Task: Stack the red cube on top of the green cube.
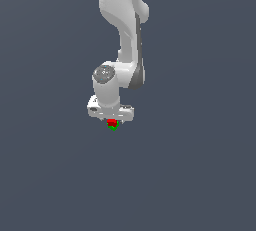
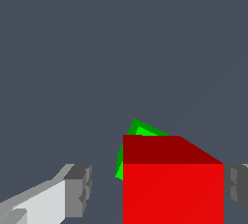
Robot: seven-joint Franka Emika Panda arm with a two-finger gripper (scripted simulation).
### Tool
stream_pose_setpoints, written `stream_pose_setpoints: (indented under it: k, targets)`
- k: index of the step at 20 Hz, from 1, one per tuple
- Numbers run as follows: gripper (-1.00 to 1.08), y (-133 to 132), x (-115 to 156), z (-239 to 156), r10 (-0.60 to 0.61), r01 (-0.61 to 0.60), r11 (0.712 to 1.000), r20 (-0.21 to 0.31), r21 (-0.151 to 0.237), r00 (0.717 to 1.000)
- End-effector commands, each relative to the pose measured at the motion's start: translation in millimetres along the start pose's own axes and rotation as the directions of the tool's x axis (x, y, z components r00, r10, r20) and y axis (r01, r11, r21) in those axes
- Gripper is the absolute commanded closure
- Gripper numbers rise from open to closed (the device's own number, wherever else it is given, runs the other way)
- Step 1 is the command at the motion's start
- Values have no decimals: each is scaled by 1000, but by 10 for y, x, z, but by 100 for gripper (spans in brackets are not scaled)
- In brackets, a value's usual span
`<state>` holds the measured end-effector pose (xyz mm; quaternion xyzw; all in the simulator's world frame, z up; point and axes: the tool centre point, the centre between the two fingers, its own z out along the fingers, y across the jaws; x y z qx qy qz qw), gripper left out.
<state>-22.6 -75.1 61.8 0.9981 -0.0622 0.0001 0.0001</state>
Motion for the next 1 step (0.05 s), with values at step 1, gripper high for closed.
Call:
stream_pose_setpoints:
  k: [1]
  targets:
    - [-92, 0, 0, 0, 0, 0, 1000, 0, 0, 1000]
